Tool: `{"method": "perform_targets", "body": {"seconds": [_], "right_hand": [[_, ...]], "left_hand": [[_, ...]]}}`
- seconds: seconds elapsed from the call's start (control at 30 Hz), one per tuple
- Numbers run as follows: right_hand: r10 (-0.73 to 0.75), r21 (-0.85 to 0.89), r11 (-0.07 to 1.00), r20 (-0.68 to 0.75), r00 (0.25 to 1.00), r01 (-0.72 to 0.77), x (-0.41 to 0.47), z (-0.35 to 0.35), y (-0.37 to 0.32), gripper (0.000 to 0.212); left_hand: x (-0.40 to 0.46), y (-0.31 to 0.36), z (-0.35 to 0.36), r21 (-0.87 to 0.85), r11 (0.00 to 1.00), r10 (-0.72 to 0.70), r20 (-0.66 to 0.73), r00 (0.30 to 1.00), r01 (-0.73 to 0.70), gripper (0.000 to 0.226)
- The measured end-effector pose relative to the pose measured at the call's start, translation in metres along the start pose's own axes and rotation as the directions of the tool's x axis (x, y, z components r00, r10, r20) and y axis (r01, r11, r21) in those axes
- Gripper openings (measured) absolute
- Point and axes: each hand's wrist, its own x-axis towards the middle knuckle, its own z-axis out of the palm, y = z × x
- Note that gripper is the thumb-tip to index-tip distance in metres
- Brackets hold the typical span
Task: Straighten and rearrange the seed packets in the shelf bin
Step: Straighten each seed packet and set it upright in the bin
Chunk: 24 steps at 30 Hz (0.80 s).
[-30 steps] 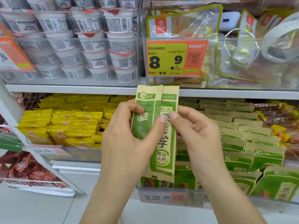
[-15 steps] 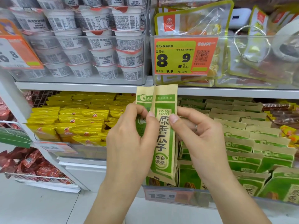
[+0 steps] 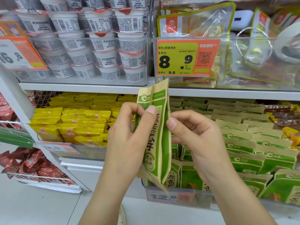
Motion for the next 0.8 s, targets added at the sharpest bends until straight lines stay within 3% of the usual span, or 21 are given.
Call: {"method": "perform_targets", "body": {"seconds": [0.2, 0.5, 0.63, 0.7, 0.8], "right_hand": [[-0.007, 0.064, 0.998, 0.052, 0.999, 0.004, -0.001, 0.002, -0.002, 0.01], [0.036, 0.041, 0.998, 0.047, 0.998, -0.038, 0.001, -0.001, 0.002, 0.007], [-0.011, 0.035, 0.999, 0.014, 1.0, 0.011, 0.0, -0.001, 0.001, 0.011], [-0.049, 0.043, 0.998, -0.019, 0.999, 0.05, 0.0, -0.001, 0.0, 0.014], [-0.092, 0.072, 0.992, -0.096, 0.991, 0.099, 0.002, -0.007, -0.001, 0.014]], "left_hand": [[0.0, 0.001, -0.002, -0.083, 0.996, -0.024, 0.102, 0.995, 0.032, 0.054], [0.0, -0.002, -0.001, -0.024, 1.0, 0.003, 0.063, 0.998, -0.001, 0.05], [-0.002, 0.0, 0.0, -0.062, 0.997, -0.028, 0.117, 0.993, 0.035, 0.047], [-0.004, 0.003, -0.001, -0.055, 0.998, -0.029, 0.179, 0.983, 0.04, 0.057], [-0.01, 0.011, -0.002, 0.037, 0.999, -0.01, 0.27, 0.963, 0.0, 0.094]]}}
